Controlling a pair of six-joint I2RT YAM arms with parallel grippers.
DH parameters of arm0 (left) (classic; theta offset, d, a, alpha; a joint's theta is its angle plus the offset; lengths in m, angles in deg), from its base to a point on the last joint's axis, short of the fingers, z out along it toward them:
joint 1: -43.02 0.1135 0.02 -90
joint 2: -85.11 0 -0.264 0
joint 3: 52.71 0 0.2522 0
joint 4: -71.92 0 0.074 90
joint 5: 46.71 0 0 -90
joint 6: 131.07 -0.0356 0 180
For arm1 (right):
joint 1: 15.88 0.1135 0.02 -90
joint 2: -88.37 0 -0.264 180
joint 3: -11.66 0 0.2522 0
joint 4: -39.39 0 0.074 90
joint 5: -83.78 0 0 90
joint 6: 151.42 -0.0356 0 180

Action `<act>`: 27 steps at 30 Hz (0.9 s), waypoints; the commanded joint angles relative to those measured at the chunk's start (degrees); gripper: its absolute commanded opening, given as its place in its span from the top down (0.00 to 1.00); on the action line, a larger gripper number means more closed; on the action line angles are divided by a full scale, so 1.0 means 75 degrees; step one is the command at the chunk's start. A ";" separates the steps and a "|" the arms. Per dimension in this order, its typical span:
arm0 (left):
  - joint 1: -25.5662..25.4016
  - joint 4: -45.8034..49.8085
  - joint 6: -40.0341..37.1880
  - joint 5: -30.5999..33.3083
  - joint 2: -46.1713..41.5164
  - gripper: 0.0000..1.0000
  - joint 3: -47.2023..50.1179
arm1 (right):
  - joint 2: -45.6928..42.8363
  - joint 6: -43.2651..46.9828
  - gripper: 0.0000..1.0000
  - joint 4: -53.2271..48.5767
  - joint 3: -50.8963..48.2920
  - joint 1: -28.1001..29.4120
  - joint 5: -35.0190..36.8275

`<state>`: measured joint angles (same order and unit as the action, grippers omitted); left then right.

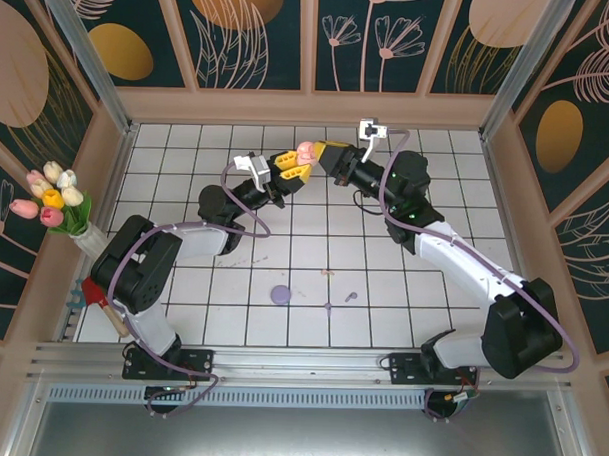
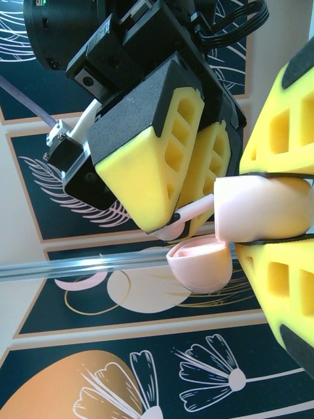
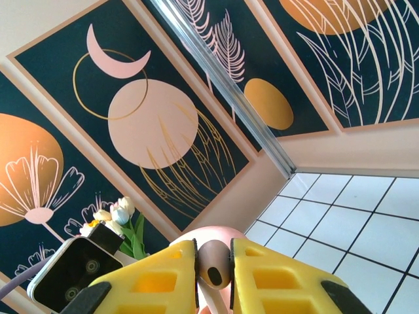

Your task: Insert the wireless bluetooth earbuds into the charging case

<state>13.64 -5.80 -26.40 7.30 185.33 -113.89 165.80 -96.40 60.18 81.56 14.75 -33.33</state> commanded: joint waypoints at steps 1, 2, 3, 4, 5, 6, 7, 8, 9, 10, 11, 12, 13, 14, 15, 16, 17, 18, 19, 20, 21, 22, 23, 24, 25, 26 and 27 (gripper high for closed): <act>-0.0071 -0.1338 0.0018 -0.0077 -0.0215 1.00 -0.0164 | 0.0093 0.0058 0.83 0.0261 0.0006 0.0052 -0.0135; -0.0059 -0.1346 0.0023 -0.0075 -0.0215 1.00 -0.0160 | 0.0088 0.0069 0.83 0.0258 -0.0008 0.0052 -0.0135; -0.0065 -0.1338 0.0023 -0.0065 -0.0215 1.00 -0.0166 | 0.0105 0.0091 0.83 0.0237 -0.0019 0.0052 -0.0129; -0.0066 -0.1340 0.0024 -0.0071 -0.0209 1.00 -0.0169 | 0.0106 0.0125 0.83 0.0204 -0.0020 0.0052 -0.0123; -0.0065 -0.1338 0.0029 -0.0057 -0.0209 1.00 -0.0170 | 0.0106 0.0156 0.83 0.0178 -0.0024 0.0052 -0.0103; -0.0063 -0.1338 0.0032 -0.0059 -0.0215 1.00 -0.0170 | 0.0111 0.0186 0.83 0.0153 -0.0024 0.0052 -0.0091; -0.0066 -0.1337 0.0035 -0.0049 -0.0215 1.00 -0.0181 | 0.0117 0.0220 0.83 0.0115 -0.0031 0.0052 -0.0080; -0.0066 -0.1340 0.0038 -0.0036 -0.0205 1.00 -0.0181 | 0.0126 0.0256 0.83 0.0083 -0.0035 0.0052 -0.0082; -0.0062 -0.1350 0.0046 -0.0025 -0.0203 1.00 -0.0200 | 0.0129 0.0300 0.84 0.0041 -0.0028 0.0206 -0.0065; -0.0066 -0.1364 0.0046 -0.0019 -0.0203 1.00 -0.0198 | 0.0129 0.0364 0.84 -0.0007 -0.0032 0.0233 -0.0056; -0.0065 -0.1361 0.0049 -0.0007 -0.0203 1.00 -0.0203 | 0.0140 0.0417 0.84 -0.0076 -0.0033 0.0260 -0.0043; -0.0065 -0.1370 0.0047 -0.0007 -0.0203 1.00 -0.0198 | 0.0140 0.0482 0.84 -0.0143 -0.0011 0.0295 -0.0030; -0.0060 -0.1361 0.0046 0.0003 -0.0203 1.00 -0.0197 | 0.0144 0.0553 0.84 -0.0207 -0.0013 0.0340 -0.0012; -0.0066 -0.1368 0.0043 0.0003 -0.0203 1.00 -0.0201 | 0.0152 0.0602 0.84 -0.0265 -0.0014 0.0366 0.0011; -0.0065 -0.1362 0.0047 0.0012 -0.0209 1.00 -0.0202 | 0.0164 0.0649 0.84 -0.0310 -0.0020 0.0391 0.0045; -0.0060 -0.1364 0.0047 0.0013 -0.0200 1.00 -0.0196 | 0.0165 0.0677 0.84 -0.0345 -0.0035 0.0421 0.0072; -0.0066 -0.1364 0.0046 0.0024 -0.0192 1.00 -0.0194 | 0.0164 0.0694 0.84 -0.0372 -0.0042 0.0435 0.0098; -0.0066 -0.1371 0.0046 0.0024 -0.0213 1.00 -0.0196 | 0.0153 0.0715 0.84 -0.0397 -0.0082 0.0439 0.0128; -0.0062 -0.1367 0.0035 0.0034 -0.0203 1.00 -0.0199 | 0.0132 0.0721 0.84 -0.0399 -0.0126 0.0442 0.0162; -0.0060 -0.1364 0.0025 0.0039 -0.0215 1.00 -0.0193 | 0.0110 0.0733 0.85 -0.0426 -0.0160 0.0445 0.0197; -0.0066 -0.1362 0.0024 0.0030 -0.0215 1.00 -0.0182 | 0.0086 0.0749 0.85 -0.0440 -0.0195 0.0435 0.0232; -0.0056 -0.1361 0.0013 0.0030 -0.0218 1.00 -0.0186 | 0.0051 0.0762 0.85 -0.0456 -0.0229 0.0438 0.0289; -0.0066 -0.1364 0.0012 0.0038 -0.0224 1.00 -0.0183 | 0.0025 0.0773 0.85 -0.0480 -0.0266 0.0424 0.0326; -0.0060 -0.1367 0.0007 0.0042 -0.0222 1.00 -0.0182 | -0.0004 0.0790 0.85 -0.0504 -0.0287 0.0407 0.0384; -0.0060 -0.1354 0.0002 0.0043 -0.0224 1.00 -0.0192 | -0.0033 0.0800 0.85 -0.0517 -0.0325 0.0393 0.0432; -0.0060 -0.1357 0.0000 0.0050 -0.0227 1.00 -0.0182 | -0.0058 0.0797 0.85 -0.0516 -0.0358 0.0381 0.0450; -0.0065 -0.1352 -0.0012 0.0050 -0.0225 1.00 -0.0172 | -0.0081 0.0780 0.85 -0.0517 -0.0397 0.0337 0.0463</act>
<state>13.64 -4.93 -26.40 7.43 185.33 -113.89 165.76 -91.73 59.76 80.73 16.80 -29.57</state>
